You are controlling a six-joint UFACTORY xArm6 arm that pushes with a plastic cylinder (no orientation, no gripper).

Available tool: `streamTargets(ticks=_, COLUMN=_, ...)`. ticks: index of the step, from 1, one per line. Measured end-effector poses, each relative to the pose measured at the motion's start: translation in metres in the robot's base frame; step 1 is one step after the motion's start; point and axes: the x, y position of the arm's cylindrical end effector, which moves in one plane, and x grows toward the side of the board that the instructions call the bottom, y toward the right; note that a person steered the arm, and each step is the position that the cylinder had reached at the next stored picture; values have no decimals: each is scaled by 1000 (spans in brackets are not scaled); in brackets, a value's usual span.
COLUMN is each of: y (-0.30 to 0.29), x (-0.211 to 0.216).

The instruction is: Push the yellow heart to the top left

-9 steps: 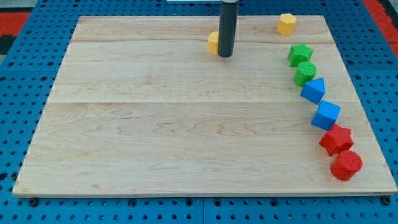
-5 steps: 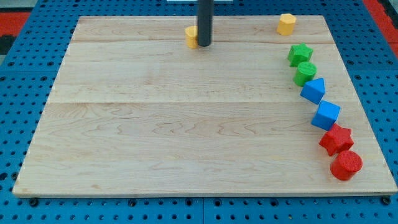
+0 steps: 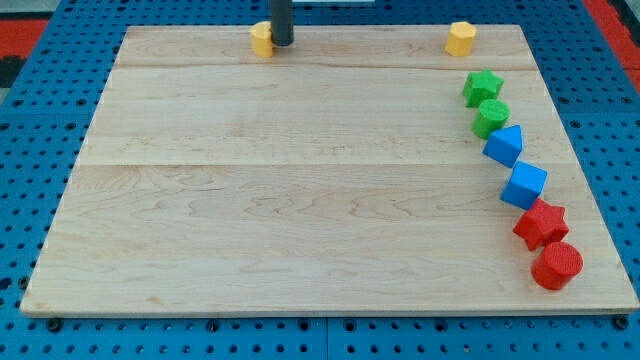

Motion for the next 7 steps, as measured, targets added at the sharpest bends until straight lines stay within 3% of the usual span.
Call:
streamTargets(ticks=5, y=-152, x=-7)
streamTargets(ticks=7, y=-39, x=-12)
